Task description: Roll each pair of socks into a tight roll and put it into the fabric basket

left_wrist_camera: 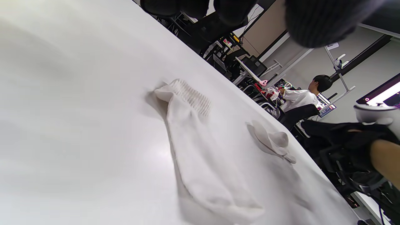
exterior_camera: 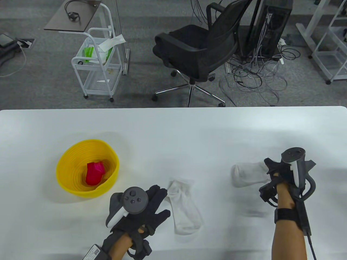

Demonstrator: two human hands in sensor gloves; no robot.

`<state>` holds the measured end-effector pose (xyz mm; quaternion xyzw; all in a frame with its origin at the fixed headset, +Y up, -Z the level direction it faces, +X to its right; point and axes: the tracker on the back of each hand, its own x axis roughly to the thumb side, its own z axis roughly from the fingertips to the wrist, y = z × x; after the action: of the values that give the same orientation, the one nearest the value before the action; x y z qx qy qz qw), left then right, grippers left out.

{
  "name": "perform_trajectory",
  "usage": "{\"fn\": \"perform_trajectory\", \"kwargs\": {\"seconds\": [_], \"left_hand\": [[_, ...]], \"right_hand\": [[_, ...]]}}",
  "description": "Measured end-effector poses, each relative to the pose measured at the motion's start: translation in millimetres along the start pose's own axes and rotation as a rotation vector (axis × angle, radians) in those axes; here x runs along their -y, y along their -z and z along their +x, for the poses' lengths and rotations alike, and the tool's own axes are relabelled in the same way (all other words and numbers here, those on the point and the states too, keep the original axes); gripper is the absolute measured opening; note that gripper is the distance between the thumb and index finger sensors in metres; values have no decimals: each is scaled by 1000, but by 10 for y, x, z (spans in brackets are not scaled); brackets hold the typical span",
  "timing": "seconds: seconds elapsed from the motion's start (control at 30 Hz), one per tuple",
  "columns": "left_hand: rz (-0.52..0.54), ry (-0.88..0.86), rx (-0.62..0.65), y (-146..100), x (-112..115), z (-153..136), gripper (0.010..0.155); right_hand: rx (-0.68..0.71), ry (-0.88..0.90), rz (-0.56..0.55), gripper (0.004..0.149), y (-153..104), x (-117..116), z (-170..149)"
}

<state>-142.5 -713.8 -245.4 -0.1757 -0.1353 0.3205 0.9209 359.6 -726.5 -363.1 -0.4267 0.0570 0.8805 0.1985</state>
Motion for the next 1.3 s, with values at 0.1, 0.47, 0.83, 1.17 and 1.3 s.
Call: {"fn": "perform_trajectory", "kwargs": {"seconds": [0.1,0.47,0.83,1.17,1.3], "left_hand": [[10,37,-24,21,-3,-21,77],[21,33,-44,23,-23,-44,76],[15,15,-34,-10,-58,-34,76],[91,-64,12,-159,-264,-17,77],[98,-84,11,-179,-302,-43,77]], "right_hand": [[-88,31,52,77,163,-196,-140],[-136,-224,-99,64,278,-371,-1],[-75,69,-56,55,170,-206,-1],[248,353,26,55,-562,229,384],[362,394,51,55,-943,373,524]]}}
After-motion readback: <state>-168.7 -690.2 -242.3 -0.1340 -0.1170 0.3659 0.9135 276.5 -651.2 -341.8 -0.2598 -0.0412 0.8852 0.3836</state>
